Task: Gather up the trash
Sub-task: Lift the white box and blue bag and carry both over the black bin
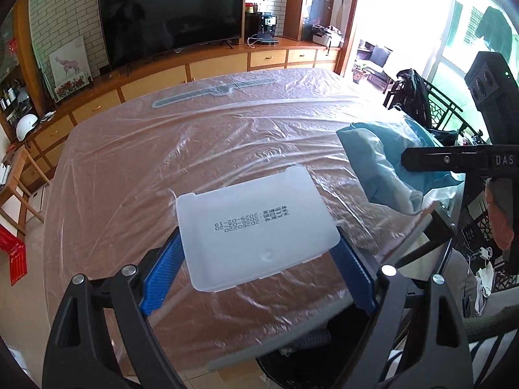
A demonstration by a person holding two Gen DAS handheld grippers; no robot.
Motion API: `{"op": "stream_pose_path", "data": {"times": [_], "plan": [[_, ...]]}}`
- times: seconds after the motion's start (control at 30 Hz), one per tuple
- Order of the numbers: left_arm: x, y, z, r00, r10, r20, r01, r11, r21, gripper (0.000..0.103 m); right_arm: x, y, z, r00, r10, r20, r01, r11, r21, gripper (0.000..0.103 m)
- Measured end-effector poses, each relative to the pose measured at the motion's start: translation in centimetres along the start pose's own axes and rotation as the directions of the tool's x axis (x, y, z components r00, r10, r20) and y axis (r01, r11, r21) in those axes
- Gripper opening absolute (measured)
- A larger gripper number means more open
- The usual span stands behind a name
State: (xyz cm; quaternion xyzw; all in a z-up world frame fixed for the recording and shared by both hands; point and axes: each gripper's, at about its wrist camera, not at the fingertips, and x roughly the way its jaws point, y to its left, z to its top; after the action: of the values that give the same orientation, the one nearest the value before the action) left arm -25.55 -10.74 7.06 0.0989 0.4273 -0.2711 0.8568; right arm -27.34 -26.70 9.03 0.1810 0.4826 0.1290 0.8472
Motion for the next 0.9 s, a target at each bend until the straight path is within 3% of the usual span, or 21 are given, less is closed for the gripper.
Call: {"op": "stream_pose_path", "data": {"times": [0.5,0.9], "plan": [[-3.2,-3.4,-4.7,0.995,-0.092,-0.041,0.095,0.990,0.101,0.089,-3.0,1.3,-6.6,0.994,0.066,-0.088,-0.071,0.996,-0.045,0.067],[-3.8,-5.6,-8.0,0.977,-0.178,-0.120,0.196,0.967,0.162,0.089,-3.3,2.5,-11.1,0.981,0.035,-0.191,-0.060,0.991,-0.122,0.067]]}}
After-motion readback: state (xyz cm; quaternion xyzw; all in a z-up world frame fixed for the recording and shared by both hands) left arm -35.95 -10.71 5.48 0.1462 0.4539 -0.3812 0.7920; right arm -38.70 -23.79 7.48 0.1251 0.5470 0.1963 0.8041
